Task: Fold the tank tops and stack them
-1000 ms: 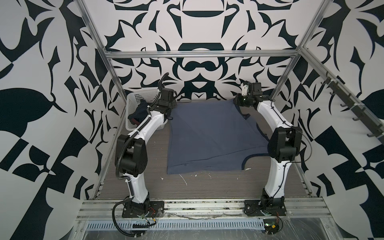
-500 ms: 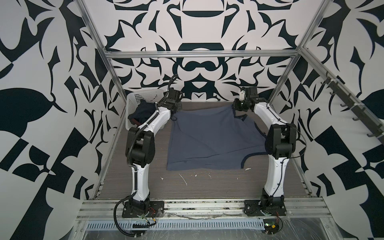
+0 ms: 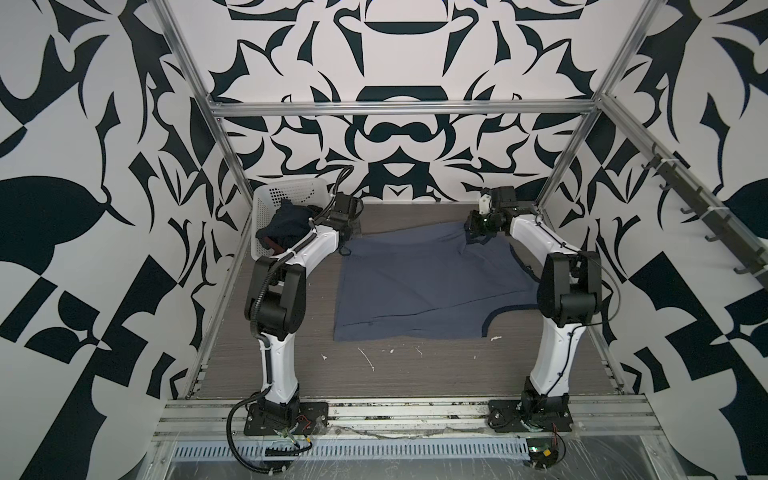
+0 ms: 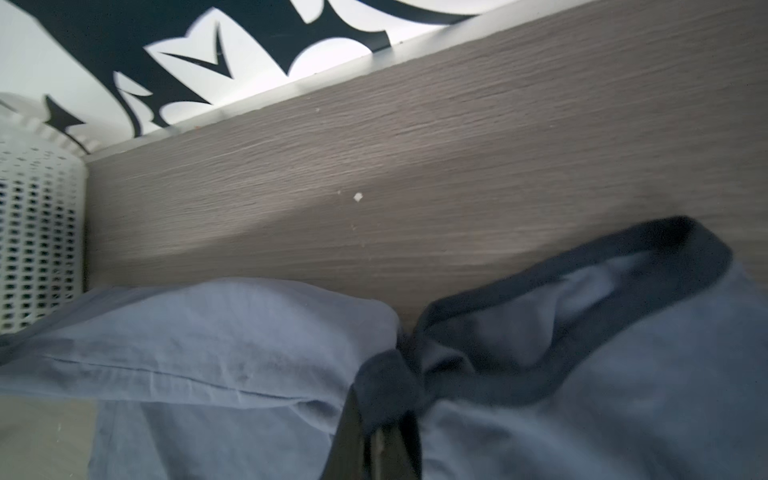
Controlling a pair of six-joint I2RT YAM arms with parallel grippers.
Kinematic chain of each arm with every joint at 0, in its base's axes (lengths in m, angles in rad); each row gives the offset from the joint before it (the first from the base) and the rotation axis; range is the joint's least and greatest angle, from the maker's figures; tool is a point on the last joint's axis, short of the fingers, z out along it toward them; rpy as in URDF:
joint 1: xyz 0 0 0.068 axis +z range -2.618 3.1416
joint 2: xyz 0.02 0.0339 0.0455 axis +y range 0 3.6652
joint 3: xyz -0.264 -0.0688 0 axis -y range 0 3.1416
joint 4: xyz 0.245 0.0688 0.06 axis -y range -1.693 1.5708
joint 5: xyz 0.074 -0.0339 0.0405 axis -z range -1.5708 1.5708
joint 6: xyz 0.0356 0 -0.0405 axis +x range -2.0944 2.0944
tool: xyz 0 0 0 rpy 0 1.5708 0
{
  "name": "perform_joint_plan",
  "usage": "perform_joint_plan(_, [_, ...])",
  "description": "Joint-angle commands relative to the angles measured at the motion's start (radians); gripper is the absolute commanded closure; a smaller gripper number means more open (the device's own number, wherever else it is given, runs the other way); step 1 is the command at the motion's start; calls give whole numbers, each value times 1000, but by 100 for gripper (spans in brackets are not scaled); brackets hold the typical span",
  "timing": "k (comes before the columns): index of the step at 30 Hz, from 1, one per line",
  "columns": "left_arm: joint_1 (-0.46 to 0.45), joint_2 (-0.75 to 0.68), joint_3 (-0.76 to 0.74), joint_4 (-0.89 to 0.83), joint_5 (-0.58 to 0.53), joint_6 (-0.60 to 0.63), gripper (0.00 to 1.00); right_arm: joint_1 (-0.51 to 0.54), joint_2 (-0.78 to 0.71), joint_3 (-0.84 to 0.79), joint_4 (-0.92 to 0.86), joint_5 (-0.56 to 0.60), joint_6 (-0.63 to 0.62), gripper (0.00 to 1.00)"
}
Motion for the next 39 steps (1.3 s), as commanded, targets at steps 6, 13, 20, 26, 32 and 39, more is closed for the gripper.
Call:
perform_joint_plan(6, [4,-217,-383,292,31,-191,100,0,-191,-376,256,-7,81,99])
perform_joint_plan(13, [5,-242,-500,288,60,-245,76,-6,-244,-535,276,-23,141,60])
perform_joint_plan(20, [4,-260,-440,183,23,-257,62,-42,-261,-401,115,75,150,51])
perform_joint_plan(26, [3,-196,-378,88,44,-260,57,-22,-188,-298,57,40,132,52])
perform_joint_plan(32, [3,-147,-359,27,55,-272,49,7,-143,-294,21,48,129,50])
perform_joint_plan(39, [5,-89,-342,5,96,-272,46,26,-122,-338,26,4,117,48])
